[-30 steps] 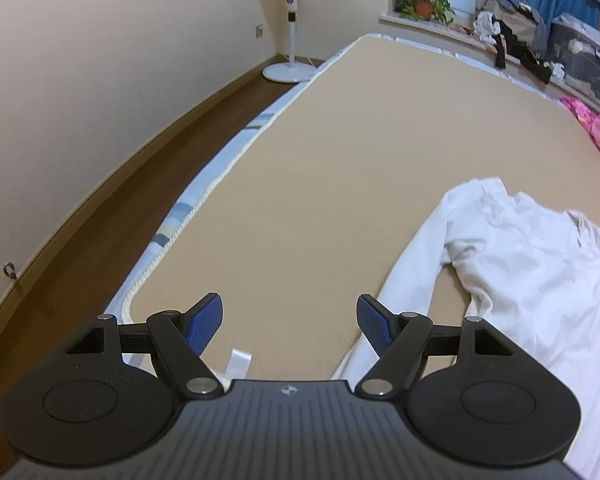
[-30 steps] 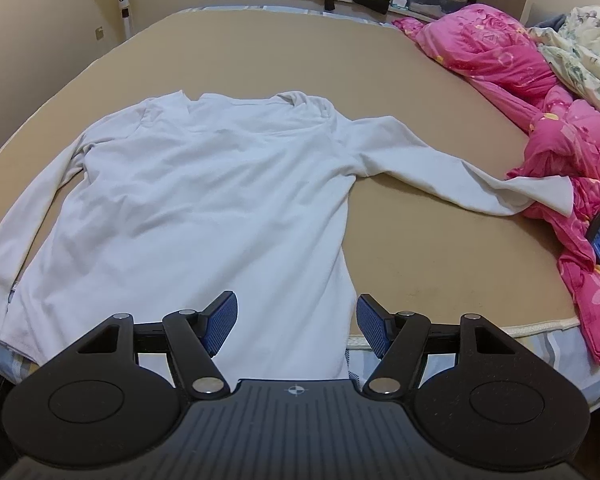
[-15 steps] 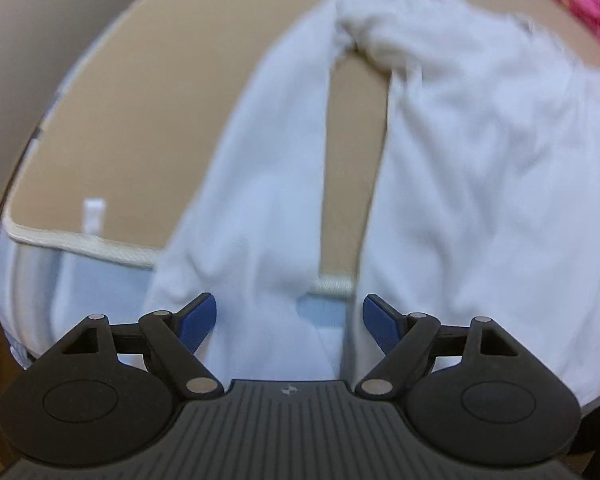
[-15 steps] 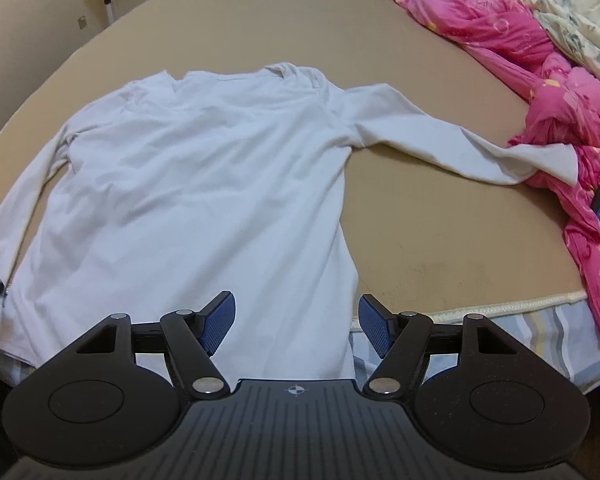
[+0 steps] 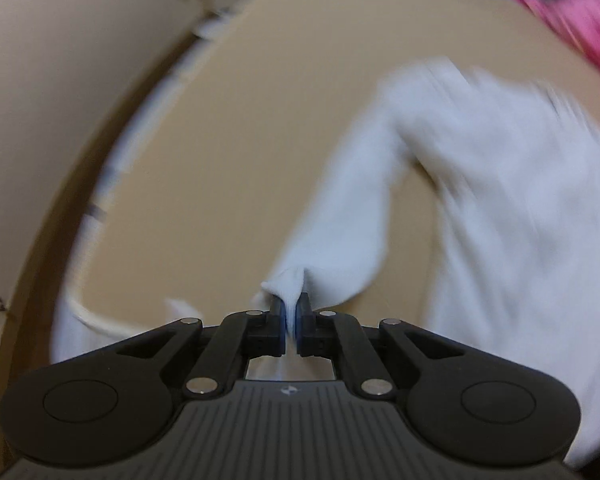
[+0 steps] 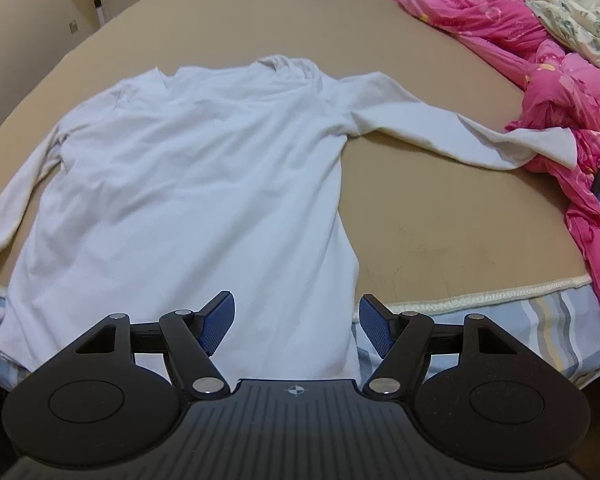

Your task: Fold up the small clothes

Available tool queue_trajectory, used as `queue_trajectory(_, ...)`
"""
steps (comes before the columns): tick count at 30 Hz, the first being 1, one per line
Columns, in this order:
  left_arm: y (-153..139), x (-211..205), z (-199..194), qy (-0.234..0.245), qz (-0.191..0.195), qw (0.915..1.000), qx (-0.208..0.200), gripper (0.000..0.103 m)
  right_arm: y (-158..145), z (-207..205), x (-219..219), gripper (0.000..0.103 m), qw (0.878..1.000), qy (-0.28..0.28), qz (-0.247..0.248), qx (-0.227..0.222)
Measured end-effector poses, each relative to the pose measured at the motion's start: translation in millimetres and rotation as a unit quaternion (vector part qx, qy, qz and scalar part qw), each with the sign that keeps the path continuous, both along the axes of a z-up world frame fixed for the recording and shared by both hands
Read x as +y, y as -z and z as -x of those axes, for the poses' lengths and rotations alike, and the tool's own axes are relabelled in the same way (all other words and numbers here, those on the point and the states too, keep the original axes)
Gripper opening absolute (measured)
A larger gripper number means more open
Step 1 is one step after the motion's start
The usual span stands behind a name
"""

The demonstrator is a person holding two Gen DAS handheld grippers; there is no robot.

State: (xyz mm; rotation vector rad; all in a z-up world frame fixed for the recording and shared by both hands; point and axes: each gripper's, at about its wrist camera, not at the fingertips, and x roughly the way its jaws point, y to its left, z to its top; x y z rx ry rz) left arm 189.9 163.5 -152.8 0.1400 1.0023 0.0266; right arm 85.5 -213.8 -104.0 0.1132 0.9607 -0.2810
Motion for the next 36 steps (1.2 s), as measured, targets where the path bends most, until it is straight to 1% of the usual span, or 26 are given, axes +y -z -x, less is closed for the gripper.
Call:
queue_trajectory(2,-31,35,-24,-0.046,-0.024,0.9977,-0.044,0.005,-2,-1,0,0.071,1.000,0.000,0.000,-0.004)
queue_trajectory(3,-41,50,-38,-0.070,-0.035,0.9951,-0.059,0.005,-2,-2,0,0.071,1.000,0.000,-0.001,-0.005)
queue_trajectory(4,-51,71,-54,-0.106,-0.039,0.9912,-0.070,0.005,-2,-3,1,0.071,1.000,0.000,-0.001,-0.004)
queue_trajectory(7,-64,127,-95,-0.202,-0.034,0.9762,-0.072,0.020,0,-7,2,0.071,1.000,-0.002,-0.001,0.000)
queue_trajectory(8,-65,142,-104,-0.230,-0.038,0.9701,-0.067,0.030,0,-7,2,0.071,1.000,-0.002,-0.001,0.000)
queue_trajectory(9,-65,153,-108,-0.253,-0.039,0.9644,-0.065,0.043,0,-7,2,0.071,1.000,-0.003,-0.001,0.001)
queue_trajectory(10,-64,159,-108,-0.263,-0.031,0.9623,-0.062,0.053,0,-7,1,0.071,1.000,-0.004,-0.001,0.001)
queue_trajectory(11,-63,163,-106,-0.264,-0.015,0.9625,-0.061,0.069,0,-7,-1,0.071,1.000,-0.003,-0.001,0.001)
queue_trajectory(12,-62,162,-102,-0.259,0.003,0.9638,-0.064,0.077,1,-7,-2,0.071,1.000,-0.002,-0.001,0.001)
queue_trajectory(14,-57,148,-85,-0.236,0.022,0.9694,-0.064,0.078,3,-4,-7,0.071,1.000,0.005,-0.003,0.004)
queue_trajectory(16,-46,123,-68,-0.196,0.029,0.9789,-0.052,0.079,8,1,-12,0.071,1.000,0.011,-0.003,0.009)
queue_trajectory(17,-38,105,-55,-0.170,0.025,0.9841,-0.045,0.080,10,4,-15,0.071,1.000,0.012,-0.002,0.011)
queue_trajectory(18,-34,91,-48,-0.149,0.020,0.9878,-0.039,0.081,13,9,-19,0.071,1.000,0.011,-0.001,0.014)
queue_trajectory(20,-17,53,-20,-0.093,0.005,0.9954,-0.024,0.082,20,19,-27,0.071,1.000,0.013,0.006,0.022)
queue_trajectory(21,-7,34,-4,-0.065,-0.002,0.9978,-0.013,0.082,24,25,-31,0.071,0.999,0.013,0.010,0.029)
queue_trajectory(23,14,0,32,-0.015,-0.010,0.9998,0.011,0.082,34,36,-39,0.071,0.999,0.012,0.009,0.048)
queue_trajectory(26,42,-43,71,0.053,-0.026,0.9972,0.047,0.082,50,49,-51,0.071,0.997,0.017,0.000,0.076)
queue_trajectory(27,50,-54,82,0.070,-0.030,0.9955,0.056,0.082,55,51,-54,0.071,0.996,0.017,-0.003,0.084)
queue_trajectory(29,65,-72,100,0.098,-0.039,0.9914,0.078,0.082,68,52,-55,0.072,0.993,0.014,-0.009,0.115)
queue_trajectory(31,73,-86,118,0.124,-0.043,0.9874,0.089,0.082,82,51,-53,0.073,0.989,-0.002,-0.017,0.146)
queue_trajectory(32,79,-91,126,0.134,-0.041,0.9857,0.094,0.082,87,49,-50,0.073,0.988,-0.005,-0.017,0.153)
queue_trajectory(34,86,-102,137,0.151,-0.041,0.9818,0.109,0.083,96,44,-46,0.073,0.988,-0.015,-0.016,0.151)
queue_trajectory(36,91,-114,146,0.161,-0.058,0.9787,0.114,0.083,103,36,-44,0.073,0.990,-0.018,-0.022,0.139)
